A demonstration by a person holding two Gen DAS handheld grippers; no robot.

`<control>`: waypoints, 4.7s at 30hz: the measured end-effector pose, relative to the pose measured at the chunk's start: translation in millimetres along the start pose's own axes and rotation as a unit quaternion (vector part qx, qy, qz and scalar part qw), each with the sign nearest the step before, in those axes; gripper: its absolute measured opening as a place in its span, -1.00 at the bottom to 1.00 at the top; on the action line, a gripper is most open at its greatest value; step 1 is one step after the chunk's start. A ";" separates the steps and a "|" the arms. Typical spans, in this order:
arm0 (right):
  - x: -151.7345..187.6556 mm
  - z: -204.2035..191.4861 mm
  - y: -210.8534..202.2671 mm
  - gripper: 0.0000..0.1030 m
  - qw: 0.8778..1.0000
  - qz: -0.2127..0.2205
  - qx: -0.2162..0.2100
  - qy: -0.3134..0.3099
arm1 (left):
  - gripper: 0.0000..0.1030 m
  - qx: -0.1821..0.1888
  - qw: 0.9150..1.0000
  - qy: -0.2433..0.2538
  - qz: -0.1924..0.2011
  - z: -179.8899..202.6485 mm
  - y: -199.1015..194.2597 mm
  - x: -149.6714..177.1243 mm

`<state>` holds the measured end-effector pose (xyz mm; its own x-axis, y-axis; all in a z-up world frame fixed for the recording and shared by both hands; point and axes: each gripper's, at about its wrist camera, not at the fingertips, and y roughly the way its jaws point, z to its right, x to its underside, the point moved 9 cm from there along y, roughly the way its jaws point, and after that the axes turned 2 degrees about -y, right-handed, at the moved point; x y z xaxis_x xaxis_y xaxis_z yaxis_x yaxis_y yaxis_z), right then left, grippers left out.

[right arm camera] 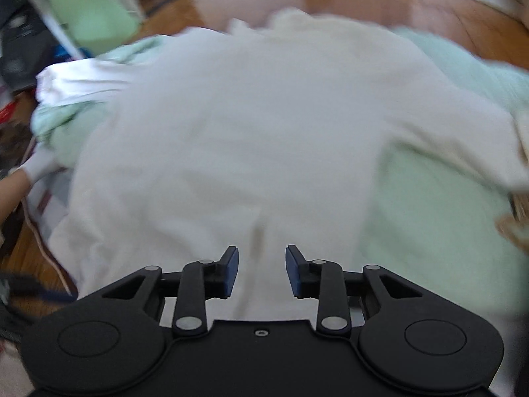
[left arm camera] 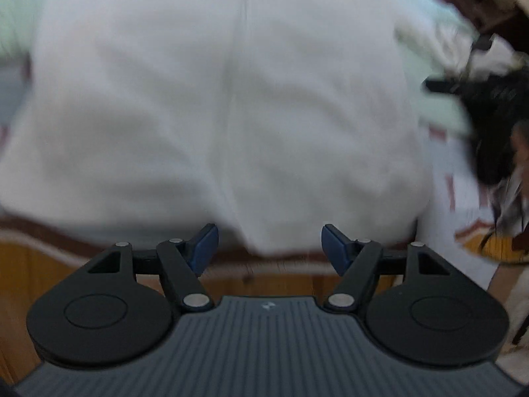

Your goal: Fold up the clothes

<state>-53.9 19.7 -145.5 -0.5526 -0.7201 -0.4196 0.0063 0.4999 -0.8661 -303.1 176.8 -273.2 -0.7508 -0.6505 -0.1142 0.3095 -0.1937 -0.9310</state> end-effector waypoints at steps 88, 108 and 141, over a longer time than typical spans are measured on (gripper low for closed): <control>21.4 46.9 -66.3 -0.20 0.982 -0.096 -0.118 0.115 | 0.31 -0.094 0.911 -0.341 0.214 -234.2 -61.1 -62.5; -0.1 63.4 44.0 -0.14 0.989 0.010 0.056 0.133 | 0.03 -0.151 0.935 -0.234 0.218 -213.9 -27.0 -58.1; 53.2 6.9 57.7 -0.75 0.980 -0.063 0.165 -0.095 | -0.75 -0.247 0.904 -0.234 0.260 -219.8 -84.9 -40.2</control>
<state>-77.1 6.9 -219.7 -0.4013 -0.8581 -0.3204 0.2350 0.2417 -0.9415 -427.5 380.9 -265.8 -0.2148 -0.8209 -0.5291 0.1648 0.5035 -0.8481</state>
